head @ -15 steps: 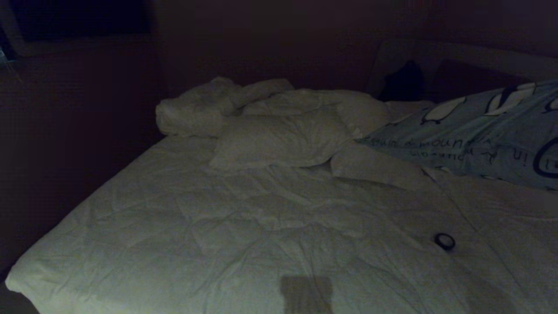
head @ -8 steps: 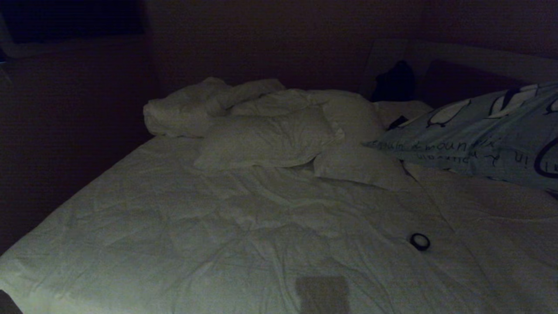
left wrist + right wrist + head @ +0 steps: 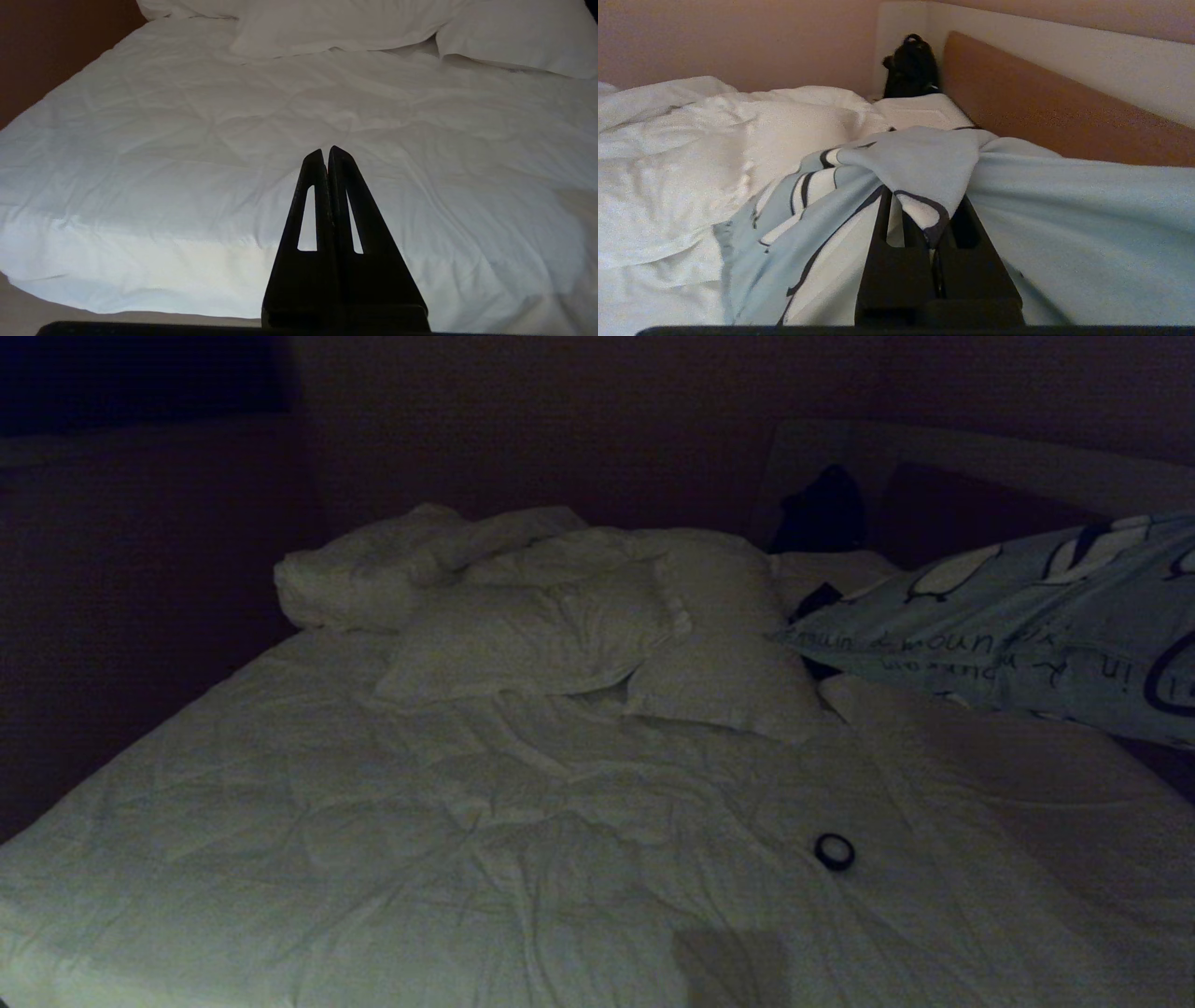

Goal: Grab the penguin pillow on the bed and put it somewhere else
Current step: Move to the head of the bed

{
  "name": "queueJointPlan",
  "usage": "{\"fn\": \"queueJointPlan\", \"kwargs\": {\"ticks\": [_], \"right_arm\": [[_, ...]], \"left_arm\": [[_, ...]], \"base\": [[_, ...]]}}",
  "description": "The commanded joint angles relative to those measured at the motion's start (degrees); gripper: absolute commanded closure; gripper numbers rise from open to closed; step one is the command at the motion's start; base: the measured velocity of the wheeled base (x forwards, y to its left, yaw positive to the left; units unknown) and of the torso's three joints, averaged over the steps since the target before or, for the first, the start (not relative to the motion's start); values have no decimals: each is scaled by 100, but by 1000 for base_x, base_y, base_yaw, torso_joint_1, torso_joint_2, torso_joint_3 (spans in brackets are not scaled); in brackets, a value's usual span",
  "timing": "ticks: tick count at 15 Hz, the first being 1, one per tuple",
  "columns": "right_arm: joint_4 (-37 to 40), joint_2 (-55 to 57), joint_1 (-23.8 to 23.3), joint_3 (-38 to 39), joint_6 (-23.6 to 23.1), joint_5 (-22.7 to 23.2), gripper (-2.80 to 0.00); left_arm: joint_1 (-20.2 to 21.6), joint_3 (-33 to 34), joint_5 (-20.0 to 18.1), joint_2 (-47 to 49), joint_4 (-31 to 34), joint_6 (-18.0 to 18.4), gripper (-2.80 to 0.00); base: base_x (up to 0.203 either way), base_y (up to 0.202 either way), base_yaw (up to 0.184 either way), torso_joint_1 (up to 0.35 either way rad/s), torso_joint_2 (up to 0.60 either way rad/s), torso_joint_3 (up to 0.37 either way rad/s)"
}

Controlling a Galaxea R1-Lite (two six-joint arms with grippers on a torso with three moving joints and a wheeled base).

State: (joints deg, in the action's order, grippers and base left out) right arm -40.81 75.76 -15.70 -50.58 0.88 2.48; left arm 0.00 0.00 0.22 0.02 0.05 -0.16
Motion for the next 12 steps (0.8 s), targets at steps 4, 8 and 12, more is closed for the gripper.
{"fn": "queueJointPlan", "kwargs": {"ticks": [4,8,12], "right_arm": [[-23,50,-44,-33,0,7,0],[-26,345,-513,-226,233,244,0],[-20,1105,-1162,-622,795,820,0]], "left_arm": [[0,9,-4,-2,4,-10,0],[0,9,-4,-2,4,-10,0],[0,9,-4,-2,4,-10,0]], "base": [[0,-17,0,2,1,2],[0,0,0,0,0,0],[0,0,0,0,0,0]]}}
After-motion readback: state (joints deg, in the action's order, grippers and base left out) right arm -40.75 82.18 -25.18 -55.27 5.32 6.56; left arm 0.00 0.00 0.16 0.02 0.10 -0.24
